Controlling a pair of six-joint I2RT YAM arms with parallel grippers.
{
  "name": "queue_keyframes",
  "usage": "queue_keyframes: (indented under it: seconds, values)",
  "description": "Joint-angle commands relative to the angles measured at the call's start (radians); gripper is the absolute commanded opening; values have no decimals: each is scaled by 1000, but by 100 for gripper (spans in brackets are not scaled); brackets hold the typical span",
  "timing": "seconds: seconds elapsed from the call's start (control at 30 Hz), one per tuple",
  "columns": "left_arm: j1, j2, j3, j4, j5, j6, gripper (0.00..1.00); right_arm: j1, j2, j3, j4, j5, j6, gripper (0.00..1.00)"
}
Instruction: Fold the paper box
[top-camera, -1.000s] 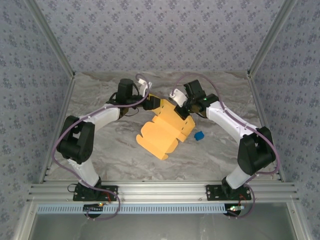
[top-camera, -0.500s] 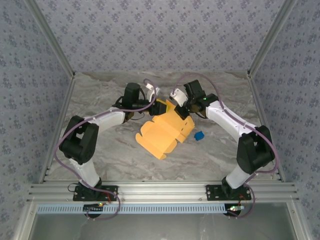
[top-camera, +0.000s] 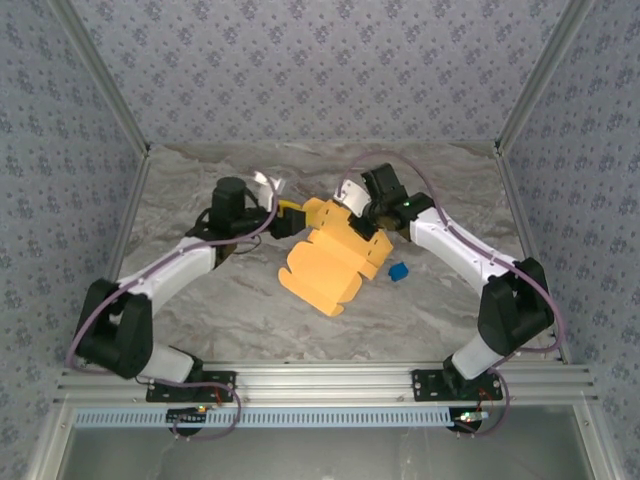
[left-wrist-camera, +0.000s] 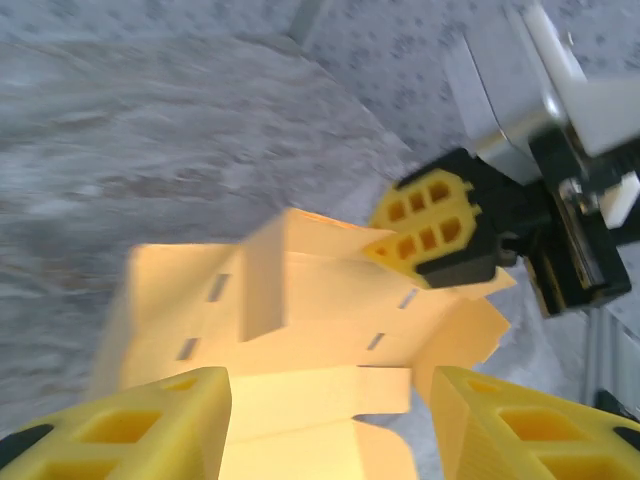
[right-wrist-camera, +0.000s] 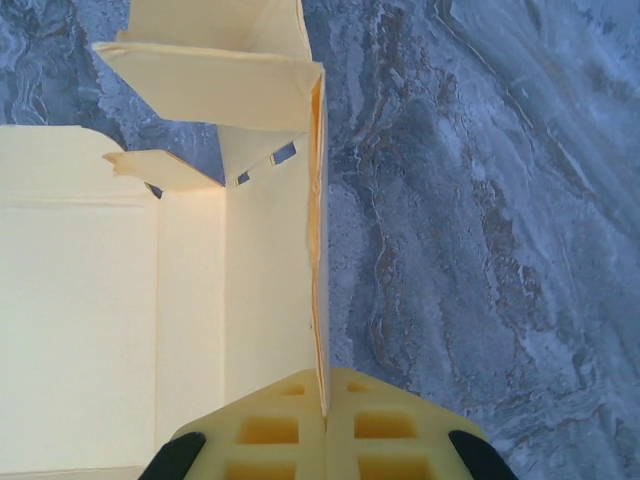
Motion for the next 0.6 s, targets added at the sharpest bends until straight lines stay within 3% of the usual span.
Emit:
queue_keyframes:
  seconds: [0.0,0.13,0.27,0.43,0.57]
  values:
    - [60,-73,-54,-70,-169,-6,56,22,-17,-20,52,77,-101,0]
    - [141,-99,-75,-124,-324,-21,57,38,-22,-54,117,78,-215,0]
    - [182,-24,-33,-183,-382,45,58,74,-12,-109,203,124,-332,0]
    - [184,133,48,-207,-329,121,57,130,28,-180,381,275,-480,0]
    - [181,216,73,-179,-266,189,55,148,36,-232,500,318,-563,0]
